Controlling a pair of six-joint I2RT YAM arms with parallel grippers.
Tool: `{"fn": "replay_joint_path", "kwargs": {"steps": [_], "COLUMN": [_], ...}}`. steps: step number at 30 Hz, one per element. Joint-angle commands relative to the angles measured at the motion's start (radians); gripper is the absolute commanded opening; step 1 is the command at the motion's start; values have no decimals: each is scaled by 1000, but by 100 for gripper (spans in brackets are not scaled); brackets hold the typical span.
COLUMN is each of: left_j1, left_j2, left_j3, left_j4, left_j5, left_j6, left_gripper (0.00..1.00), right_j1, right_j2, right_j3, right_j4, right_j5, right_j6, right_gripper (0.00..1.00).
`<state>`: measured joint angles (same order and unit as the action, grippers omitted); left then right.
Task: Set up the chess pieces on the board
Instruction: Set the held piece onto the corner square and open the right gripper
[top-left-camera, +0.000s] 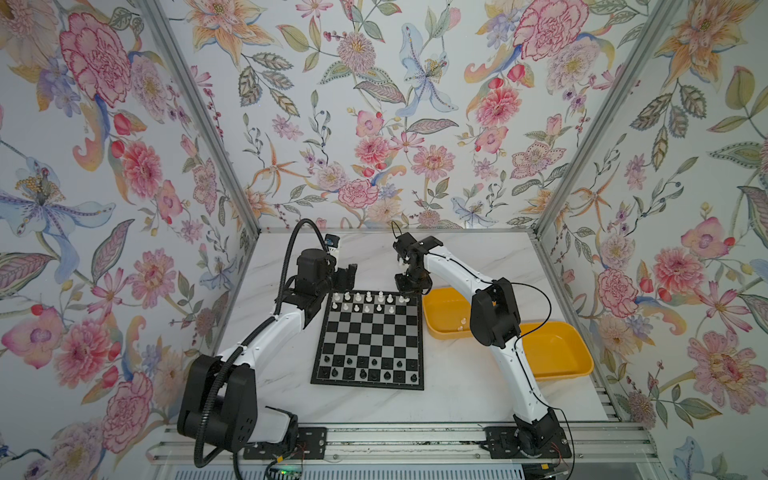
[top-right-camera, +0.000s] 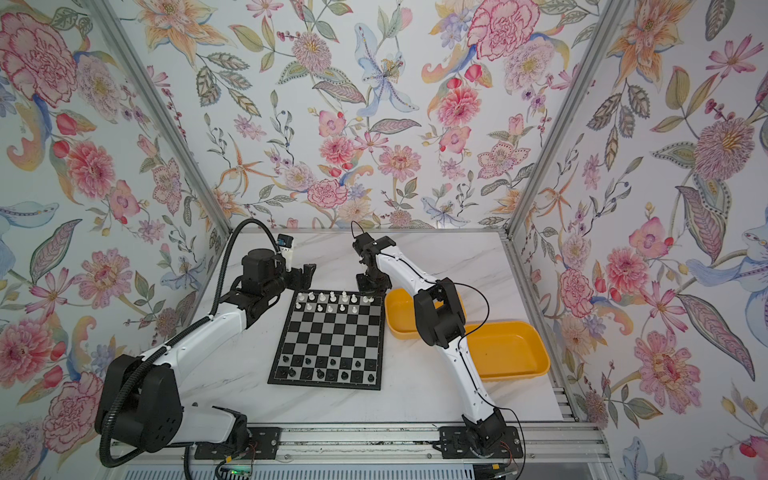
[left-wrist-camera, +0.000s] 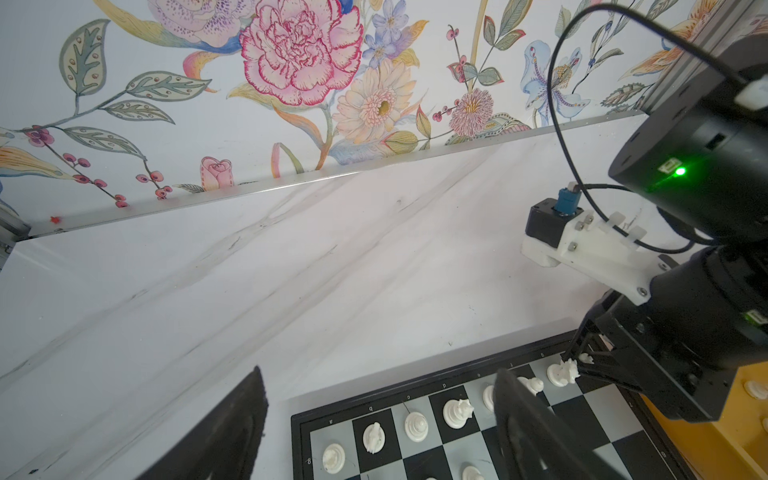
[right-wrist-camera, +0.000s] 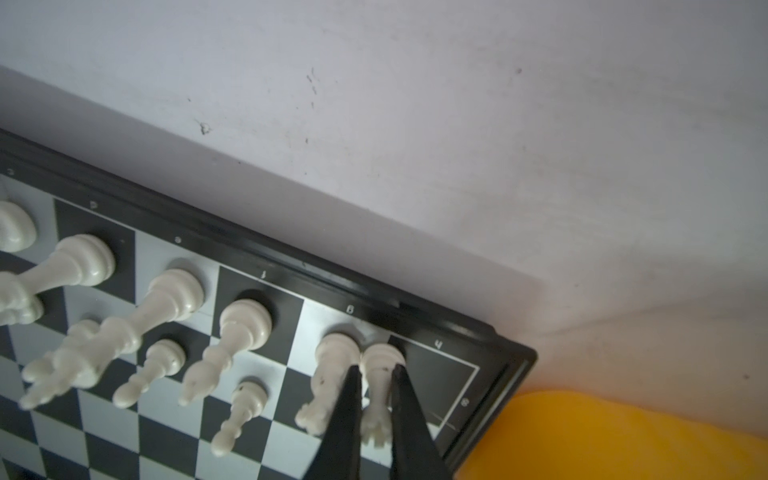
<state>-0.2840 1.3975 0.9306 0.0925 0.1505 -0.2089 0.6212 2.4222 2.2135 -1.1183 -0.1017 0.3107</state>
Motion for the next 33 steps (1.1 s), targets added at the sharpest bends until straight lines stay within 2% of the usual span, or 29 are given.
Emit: {"fn": "replay_joint_path", "kwargs": {"steps": [1, 25, 33], "left_j1": [16, 23, 22], "left_j2": [-35, -84, -101], "left_j3": [-19, -59, -70], "left_j4": [18, 29, 24], "left_j5": [14, 26, 21], "left_j6": [5, -24, -31], "left_gripper": [86, 86, 86], "right_j1": [18, -37, -29], "right_j2": [34, -45, -46], "right_j3": [12, -120, -115], "right_j4": [-23, -28, -28], "right_j5": [-29, 70, 68], "right_j6": [15, 0, -7], "right_gripper": [13, 13, 29]}}
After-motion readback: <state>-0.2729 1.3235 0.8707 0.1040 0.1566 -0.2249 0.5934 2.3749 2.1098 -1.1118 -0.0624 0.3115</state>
